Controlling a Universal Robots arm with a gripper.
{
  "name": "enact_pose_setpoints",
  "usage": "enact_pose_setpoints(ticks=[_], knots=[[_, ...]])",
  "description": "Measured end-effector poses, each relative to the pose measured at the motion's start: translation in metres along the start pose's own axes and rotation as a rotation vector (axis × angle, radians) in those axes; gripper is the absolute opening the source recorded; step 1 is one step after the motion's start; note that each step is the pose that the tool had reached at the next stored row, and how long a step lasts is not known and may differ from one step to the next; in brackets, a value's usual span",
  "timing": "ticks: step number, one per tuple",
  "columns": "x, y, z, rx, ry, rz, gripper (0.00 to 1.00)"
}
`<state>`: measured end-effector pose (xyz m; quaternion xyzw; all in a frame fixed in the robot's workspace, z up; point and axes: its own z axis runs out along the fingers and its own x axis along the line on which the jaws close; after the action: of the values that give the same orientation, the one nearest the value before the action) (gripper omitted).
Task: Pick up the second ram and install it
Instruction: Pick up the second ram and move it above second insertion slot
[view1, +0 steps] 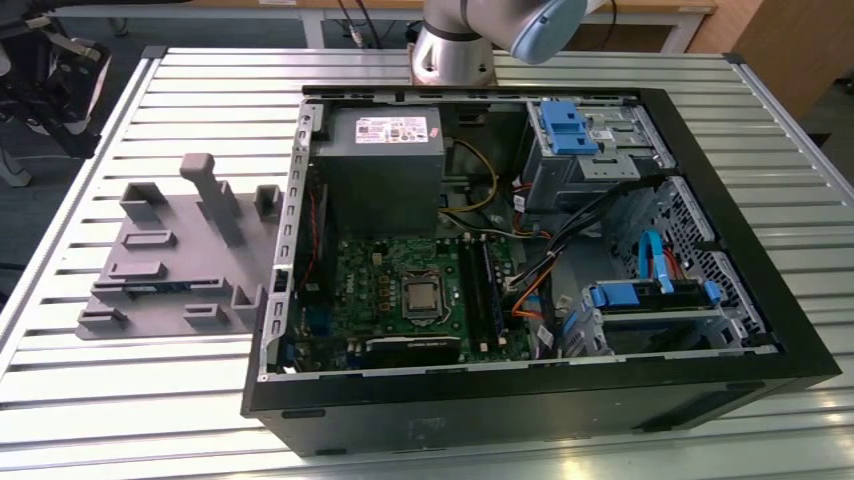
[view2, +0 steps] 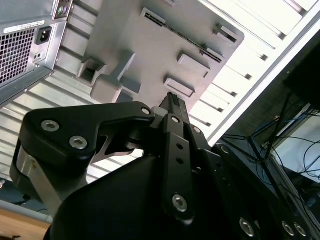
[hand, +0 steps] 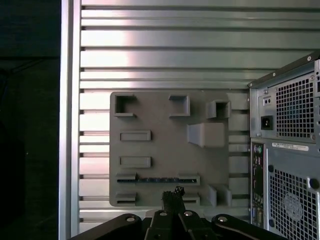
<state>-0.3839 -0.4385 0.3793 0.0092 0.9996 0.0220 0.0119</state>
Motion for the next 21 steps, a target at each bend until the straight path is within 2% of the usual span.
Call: enact_pose_setpoints(ticks=[21], knots=[[0.0000, 0.0000, 0.0000, -0.0017, 0.0034, -0.075, 0.11]])
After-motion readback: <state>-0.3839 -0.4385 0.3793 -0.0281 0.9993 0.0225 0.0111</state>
